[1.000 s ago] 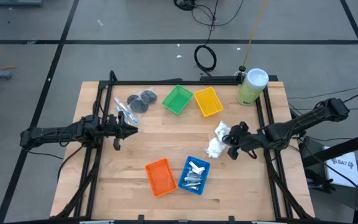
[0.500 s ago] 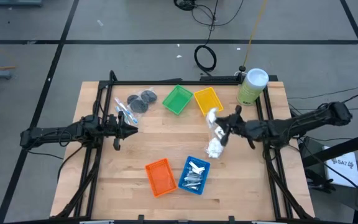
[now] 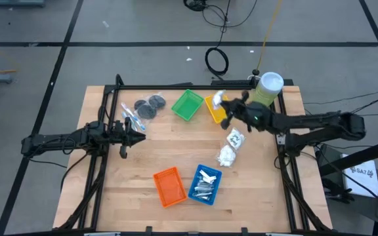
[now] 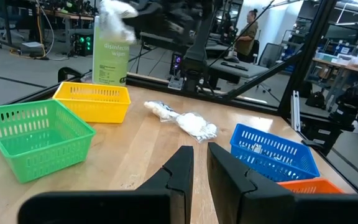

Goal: Pick & Place Travel size toiletries
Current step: Put the white cotton pack into the yellow bin

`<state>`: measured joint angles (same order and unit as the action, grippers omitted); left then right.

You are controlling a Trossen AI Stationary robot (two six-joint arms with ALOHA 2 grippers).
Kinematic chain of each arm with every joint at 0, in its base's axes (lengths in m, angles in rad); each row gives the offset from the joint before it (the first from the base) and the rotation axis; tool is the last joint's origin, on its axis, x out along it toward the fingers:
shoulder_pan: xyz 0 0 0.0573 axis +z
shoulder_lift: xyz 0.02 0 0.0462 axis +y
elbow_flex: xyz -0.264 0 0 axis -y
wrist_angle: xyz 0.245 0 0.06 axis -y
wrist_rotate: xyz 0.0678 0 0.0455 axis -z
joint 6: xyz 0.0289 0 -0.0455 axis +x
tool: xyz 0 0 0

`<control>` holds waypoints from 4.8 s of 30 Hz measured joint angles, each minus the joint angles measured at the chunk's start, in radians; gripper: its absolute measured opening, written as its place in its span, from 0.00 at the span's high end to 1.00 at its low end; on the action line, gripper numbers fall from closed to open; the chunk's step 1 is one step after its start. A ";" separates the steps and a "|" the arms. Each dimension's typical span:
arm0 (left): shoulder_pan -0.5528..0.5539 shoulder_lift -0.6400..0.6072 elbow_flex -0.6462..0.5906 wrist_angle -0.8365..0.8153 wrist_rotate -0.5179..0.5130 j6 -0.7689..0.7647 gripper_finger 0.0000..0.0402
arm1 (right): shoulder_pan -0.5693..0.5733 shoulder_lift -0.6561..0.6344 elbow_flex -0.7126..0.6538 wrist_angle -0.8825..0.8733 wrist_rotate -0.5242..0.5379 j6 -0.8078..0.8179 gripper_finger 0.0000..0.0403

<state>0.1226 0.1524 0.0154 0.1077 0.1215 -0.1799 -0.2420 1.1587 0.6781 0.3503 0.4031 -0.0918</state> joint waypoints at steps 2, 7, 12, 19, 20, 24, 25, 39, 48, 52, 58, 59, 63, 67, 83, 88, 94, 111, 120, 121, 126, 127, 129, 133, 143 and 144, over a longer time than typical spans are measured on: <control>0.000 0.000 0.000 0.000 0.000 0.000 0.89 | -0.042 0.044 0.071 -0.095 -0.052 0.000 1.00; 0.000 0.000 0.000 0.000 0.000 0.000 0.89 | -0.134 0.153 0.193 -0.267 -0.119 0.015 1.00; 0.000 0.000 0.000 0.000 0.000 0.000 0.89 | -0.209 0.231 0.198 -0.323 -0.199 0.083 1.00; 0.000 0.000 0.000 0.000 0.000 0.000 0.89 | -0.247 0.303 0.198 -0.347 -0.198 0.124 1.00; 0.000 0.000 0.000 0.000 0.000 0.000 0.89 | -0.248 0.306 0.198 -0.346 -0.199 0.128 1.00; 0.000 0.000 0.000 0.000 0.000 0.000 0.89 | -0.242 0.308 0.198 -0.353 -0.200 0.132 0.98; 0.000 0.000 0.000 0.000 0.000 0.000 0.89 | -0.241 0.308 0.198 -0.355 -0.199 0.132 0.97; 0.000 0.000 0.000 0.000 0.000 0.000 0.89 | -0.228 0.308 0.198 -0.375 -0.196 0.105 0.69; 0.000 0.000 0.000 0.000 0.000 0.000 0.89 | -0.228 0.286 0.197 -0.394 -0.091 0.023 0.53; 0.000 0.000 0.000 0.000 0.000 0.000 0.89 | -0.227 0.232 0.196 -0.444 -0.062 0.049 0.53; 0.000 0.000 0.000 0.000 0.000 0.000 0.89 | -0.227 0.130 0.196 -0.530 -0.283 0.161 0.55; 0.000 0.000 0.000 0.000 0.000 0.000 0.89 | -0.224 0.112 0.196 -0.554 -0.338 0.166 0.55; 0.000 0.000 0.000 0.000 0.000 0.000 0.89 | -0.163 0.060 0.196 -0.675 -0.393 0.164 0.57; 0.000 0.000 0.000 0.000 0.000 0.000 0.89 | -0.059 0.034 0.197 -0.799 -0.317 0.207 0.59; 0.000 0.000 0.000 0.000 0.000 0.000 0.89 | 0.070 0.032 -0.035 -0.821 -0.299 0.398 0.60; 0.000 0.000 0.000 0.000 0.000 0.000 0.89 | 0.052 0.032 -0.095 -0.743 -0.299 0.420 0.60; 0.000 0.000 0.000 0.000 0.000 0.000 0.89 | 0.041 0.032 -0.145 -0.681 -0.299 0.421 0.61; 0.000 0.000 0.000 0.000 0.000 0.000 0.89 | 0.038 0.031 -0.161 -0.650 -0.303 0.389 0.96; 0.000 0.000 0.000 0.000 0.000 0.000 0.89 | 0.038 -0.075 -0.163 -0.560 -0.301 0.333 1.00; 0.000 0.000 0.000 0.000 0.000 0.000 0.89 | 0.038 -0.095 -0.163 -0.545 -0.301 0.330 1.00; 0.000 0.000 0.000 0.000 0.000 0.000 0.89 | 0.038 -0.182 -0.163 -0.408 -0.299 0.277 1.00; 0.000 0.000 0.000 0.000 0.000 0.000 0.89 | 0.038 -0.192 -0.163 -0.373 -0.297 0.262 1.00; 0.000 0.000 0.000 0.000 0.000 0.000 0.89 | 0.038 -0.201 -0.163 -0.290 -0.287 0.233 1.00; 0.000 0.000 0.000 0.000 0.000 0.000 0.89 | 0.023 -0.182 -0.162 -0.125 -0.221 0.160 1.00; 0.000 0.000 0.000 0.000 0.000 0.000 0.89 | -0.163 -0.015 -0.162 0.077 -0.220 0.105 1.00; 0.000 0.000 0.000 0.000 0.000 0.000 0.89 | -0.181 0.004 -0.162 0.090 -0.221 0.106 1.00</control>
<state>0.1226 0.1520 0.0158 0.1078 0.1215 -0.1799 -0.4231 1.1631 0.5159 0.4402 0.1821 0.0139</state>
